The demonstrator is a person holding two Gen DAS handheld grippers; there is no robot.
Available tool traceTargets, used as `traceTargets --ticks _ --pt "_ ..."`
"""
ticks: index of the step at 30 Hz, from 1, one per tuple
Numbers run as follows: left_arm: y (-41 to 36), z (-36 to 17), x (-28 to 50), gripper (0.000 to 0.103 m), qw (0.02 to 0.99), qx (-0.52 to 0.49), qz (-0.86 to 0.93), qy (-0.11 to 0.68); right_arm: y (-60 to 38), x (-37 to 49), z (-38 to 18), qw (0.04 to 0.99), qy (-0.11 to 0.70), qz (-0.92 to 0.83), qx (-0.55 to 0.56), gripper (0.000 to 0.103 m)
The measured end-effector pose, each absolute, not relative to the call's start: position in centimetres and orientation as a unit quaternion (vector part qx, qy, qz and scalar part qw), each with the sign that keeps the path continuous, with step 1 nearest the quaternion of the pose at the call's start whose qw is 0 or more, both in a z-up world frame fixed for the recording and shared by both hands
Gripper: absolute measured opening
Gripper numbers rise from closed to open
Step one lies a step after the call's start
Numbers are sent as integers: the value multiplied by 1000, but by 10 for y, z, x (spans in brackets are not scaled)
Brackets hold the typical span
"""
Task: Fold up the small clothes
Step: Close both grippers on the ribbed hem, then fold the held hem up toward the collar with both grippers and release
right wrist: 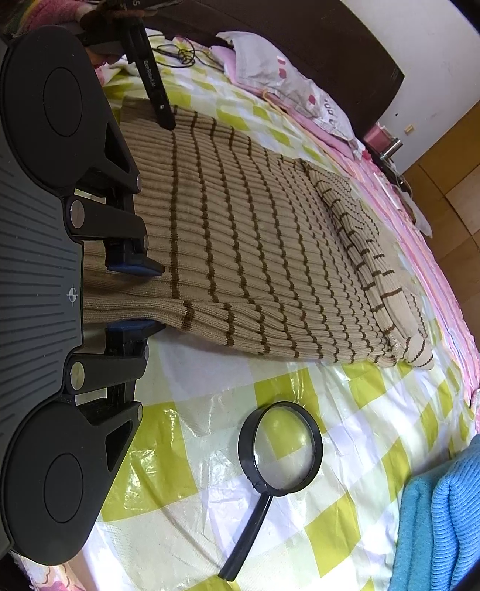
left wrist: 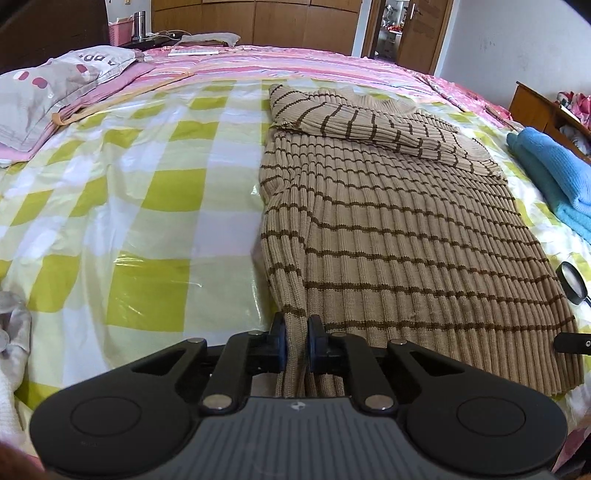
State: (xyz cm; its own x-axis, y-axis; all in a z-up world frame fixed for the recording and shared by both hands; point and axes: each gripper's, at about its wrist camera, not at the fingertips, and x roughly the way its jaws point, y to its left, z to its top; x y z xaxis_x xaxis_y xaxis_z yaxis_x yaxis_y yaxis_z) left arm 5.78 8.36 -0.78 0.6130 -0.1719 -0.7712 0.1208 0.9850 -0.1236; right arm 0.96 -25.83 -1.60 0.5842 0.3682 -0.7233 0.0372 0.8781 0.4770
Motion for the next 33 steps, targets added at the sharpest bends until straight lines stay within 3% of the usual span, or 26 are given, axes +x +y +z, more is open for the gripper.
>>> traceTargets --ticks 2,4,15,24,33 --pt "83 -6 58 16 898 -28 -83 432 -259 10 -16 858 447 99 233 21" --pt "83 -3 59 13 898 -38 -93 428 -261 11 -16 854 446 102 248 9" --pt "97 53 108 13 912 -175 -138 344 -282 35 23 850 336 139 382 8" --pt "91 72 195 12 928 -206 -119 286 -308 122 53 859 254 123 427 7" --pt "78 57 279 12 934 -188 -89 290 -324 218 50 868 229 84 432 7"
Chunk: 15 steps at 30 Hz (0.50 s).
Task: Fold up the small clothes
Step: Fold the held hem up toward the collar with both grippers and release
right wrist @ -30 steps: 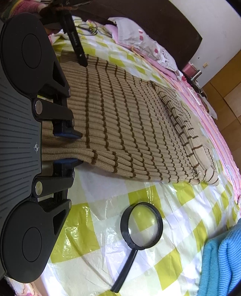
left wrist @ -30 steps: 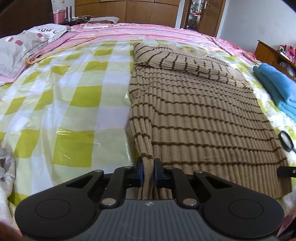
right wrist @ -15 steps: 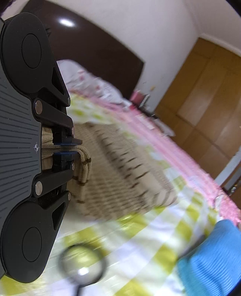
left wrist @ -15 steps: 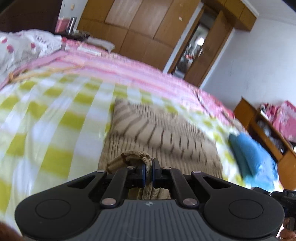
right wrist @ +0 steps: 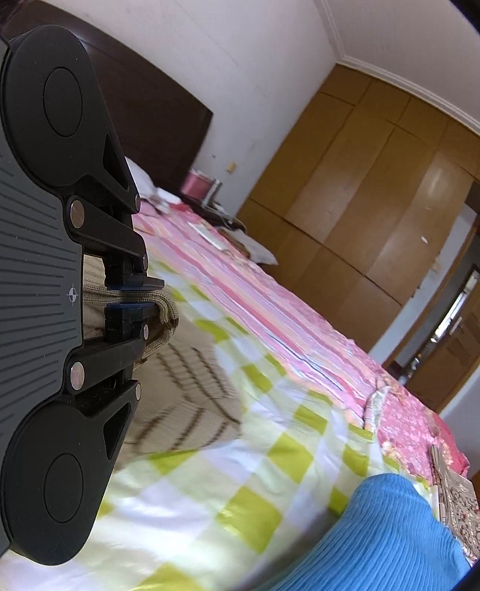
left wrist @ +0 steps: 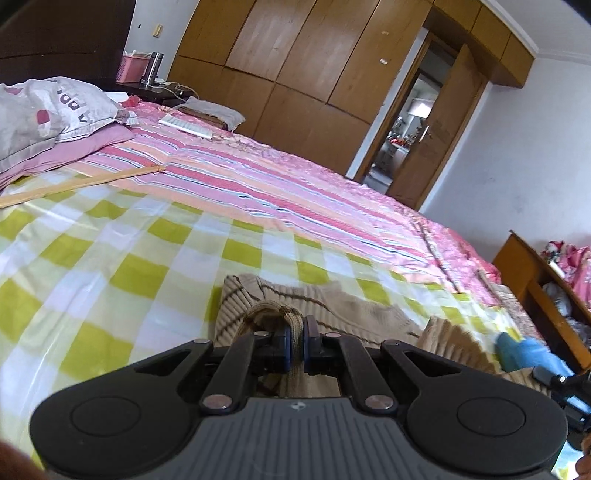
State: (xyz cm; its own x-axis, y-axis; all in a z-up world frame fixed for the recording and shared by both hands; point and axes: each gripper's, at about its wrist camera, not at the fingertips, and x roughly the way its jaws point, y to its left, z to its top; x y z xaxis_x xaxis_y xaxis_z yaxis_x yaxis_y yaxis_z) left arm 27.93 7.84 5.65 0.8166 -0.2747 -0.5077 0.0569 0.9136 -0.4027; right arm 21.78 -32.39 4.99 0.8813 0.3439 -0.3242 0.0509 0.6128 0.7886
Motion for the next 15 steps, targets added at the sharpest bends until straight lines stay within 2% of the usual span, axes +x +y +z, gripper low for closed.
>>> traceTargets --ticks 6,15 --pt "71 34 321 12 932 -172 -65 313 -327 270 30 872 246 46 421 7" --pt "79 21 350 13 922 -203 -52 325 -333 306 15 874 258 4 411 6"
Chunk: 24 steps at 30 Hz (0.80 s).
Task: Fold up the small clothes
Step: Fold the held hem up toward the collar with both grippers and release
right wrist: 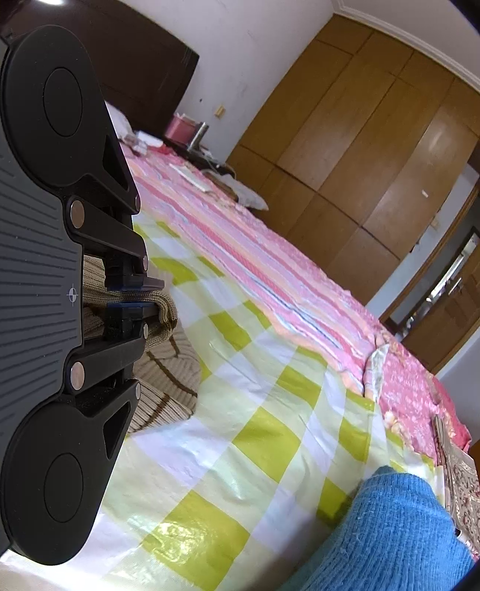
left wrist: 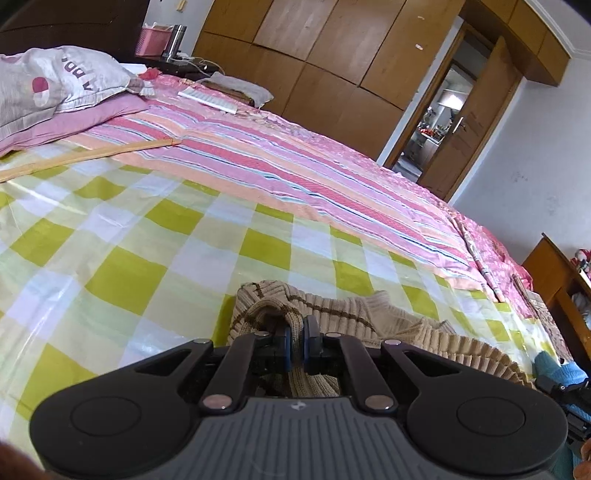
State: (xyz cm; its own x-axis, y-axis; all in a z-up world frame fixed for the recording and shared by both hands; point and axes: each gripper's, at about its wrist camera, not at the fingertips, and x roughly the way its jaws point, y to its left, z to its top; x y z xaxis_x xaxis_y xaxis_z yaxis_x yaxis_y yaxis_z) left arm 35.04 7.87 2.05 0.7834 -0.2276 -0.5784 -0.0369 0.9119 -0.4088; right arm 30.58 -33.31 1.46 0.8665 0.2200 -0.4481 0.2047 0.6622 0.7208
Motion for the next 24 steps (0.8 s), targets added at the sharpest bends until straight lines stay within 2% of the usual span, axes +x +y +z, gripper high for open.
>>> traceTargets --ticks 6,7,11,12,14,15,20,24 --pt "84 16 360 15 914 -221 -45 337 -329 327 6 875 274 -9 399 7" --pt "86 16 360 18 913 -224 -45 339 -328 329 5 873 276 -11 403 11" --pt "92 18 359 26 907 -243 -37 343 -327 332 5 869 286 -1 405 11" --pt "94 19 358 28 907 -248 -34 340 -326 331 6 871 285 0 400 13" --pt "98 23 353 46 910 -254 -20 326 -325 328 10 877 284 3 388 16" --pt "100 25 351 49 913 -255 -13 319 -325 327 11 879 284 4 384 16" --pt "104 32 339 50 921 -231 3 314 -323 321 19 887 281 8 366 19" --pt "90 27 312 50 935 -161 3 315 -320 308 30 906 264 4 330 34"
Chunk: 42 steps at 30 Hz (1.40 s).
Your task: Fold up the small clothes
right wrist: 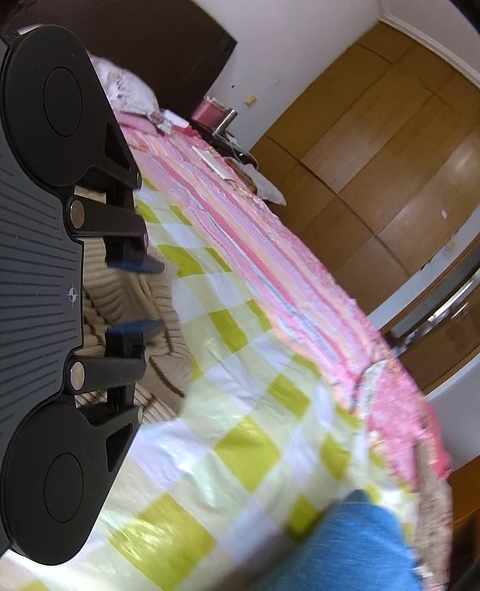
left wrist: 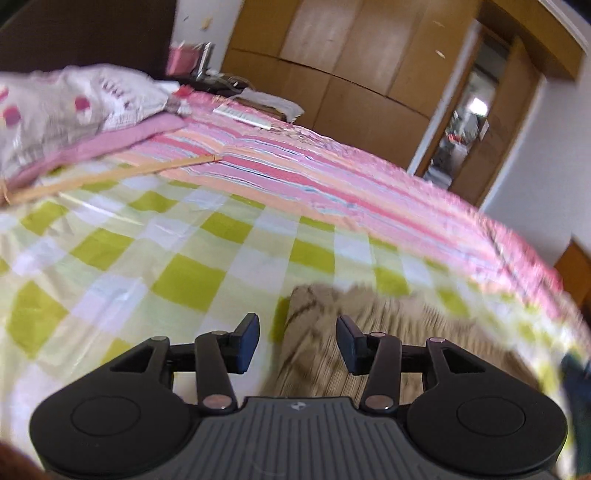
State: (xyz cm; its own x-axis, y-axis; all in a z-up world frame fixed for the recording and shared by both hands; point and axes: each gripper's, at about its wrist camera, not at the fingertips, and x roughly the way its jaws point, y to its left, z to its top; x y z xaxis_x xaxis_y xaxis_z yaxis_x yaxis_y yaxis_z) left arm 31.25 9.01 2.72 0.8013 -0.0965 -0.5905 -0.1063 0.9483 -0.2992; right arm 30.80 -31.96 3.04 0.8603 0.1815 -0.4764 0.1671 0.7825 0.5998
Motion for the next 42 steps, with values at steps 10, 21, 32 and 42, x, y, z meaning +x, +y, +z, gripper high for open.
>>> traceTargets --ticks 10,21,32,42 --pt "82 0 282 51 935 -93 16 342 -298 305 29 943 291 -25 161 36" --pt "70 10 287 51 946 -60 20 318 -300 323 7 925 340 -34 165 35" --pt "56 5 344 47 941 -15 48 334 -308 328 12 929 338 -43 146 4" --pt "65 0 342 45 935 -39 77 343 -323 331 -5 923 346 -91 140 3"
